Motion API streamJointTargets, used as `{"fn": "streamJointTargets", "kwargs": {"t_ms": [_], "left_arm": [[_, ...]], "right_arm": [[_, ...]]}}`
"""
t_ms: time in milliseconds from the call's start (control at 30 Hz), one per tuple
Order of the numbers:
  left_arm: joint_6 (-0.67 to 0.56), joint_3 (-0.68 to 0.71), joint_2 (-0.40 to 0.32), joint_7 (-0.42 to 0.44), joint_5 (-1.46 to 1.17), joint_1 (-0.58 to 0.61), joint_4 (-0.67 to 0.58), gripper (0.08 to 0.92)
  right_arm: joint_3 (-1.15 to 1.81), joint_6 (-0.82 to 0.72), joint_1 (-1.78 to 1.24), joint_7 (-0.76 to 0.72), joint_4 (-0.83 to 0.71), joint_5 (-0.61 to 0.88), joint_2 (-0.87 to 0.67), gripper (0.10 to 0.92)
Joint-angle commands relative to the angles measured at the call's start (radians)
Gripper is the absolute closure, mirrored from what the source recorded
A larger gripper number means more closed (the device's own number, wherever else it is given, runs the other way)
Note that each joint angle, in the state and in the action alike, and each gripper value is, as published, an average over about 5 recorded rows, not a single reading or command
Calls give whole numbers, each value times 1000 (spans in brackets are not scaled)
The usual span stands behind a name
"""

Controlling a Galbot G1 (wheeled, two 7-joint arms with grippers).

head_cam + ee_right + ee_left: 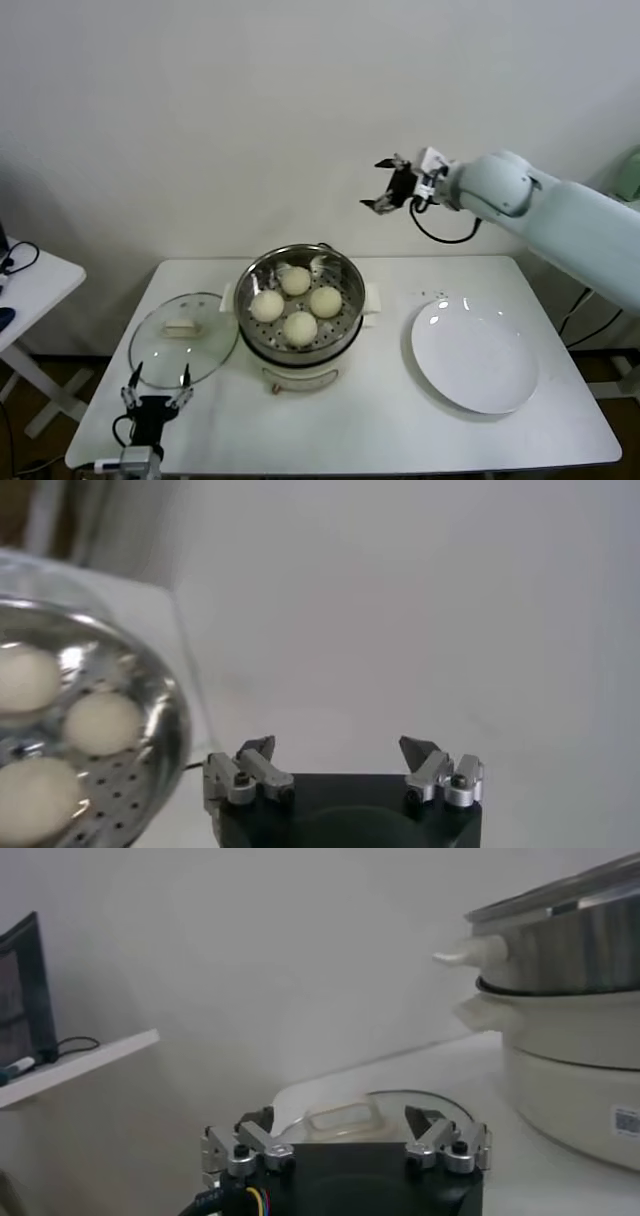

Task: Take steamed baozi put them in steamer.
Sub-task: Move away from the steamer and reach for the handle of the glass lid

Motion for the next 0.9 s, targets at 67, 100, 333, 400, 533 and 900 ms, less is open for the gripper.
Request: {"fn": "streamJointTargets", "kwargs": {"t_ms": [67, 100, 333, 400, 533, 900], "left_arm": [[-7, 14, 3, 18, 3, -6, 13, 177], [-7, 15, 3, 19, 4, -6, 14, 177], [-11, 10, 6, 20, 10, -8, 22, 177], [-13, 10, 8, 21, 13, -6, 22, 177], [-12, 13, 6, 21, 14, -2, 15, 177], [-20, 18, 9, 16, 14, 7, 11, 177]], "right_arm": [[743, 175, -771, 301, 199, -21, -208, 203], [809, 187, -842, 308, 216, -18, -203, 203], [1242, 283, -1341, 308, 336, -46, -39, 203], [1335, 328, -1464, 287, 348, -67, 27, 203], [1446, 436, -1648, 231, 349, -88, 153, 203], [1515, 656, -1869, 117, 344, -86, 408, 203]]}}
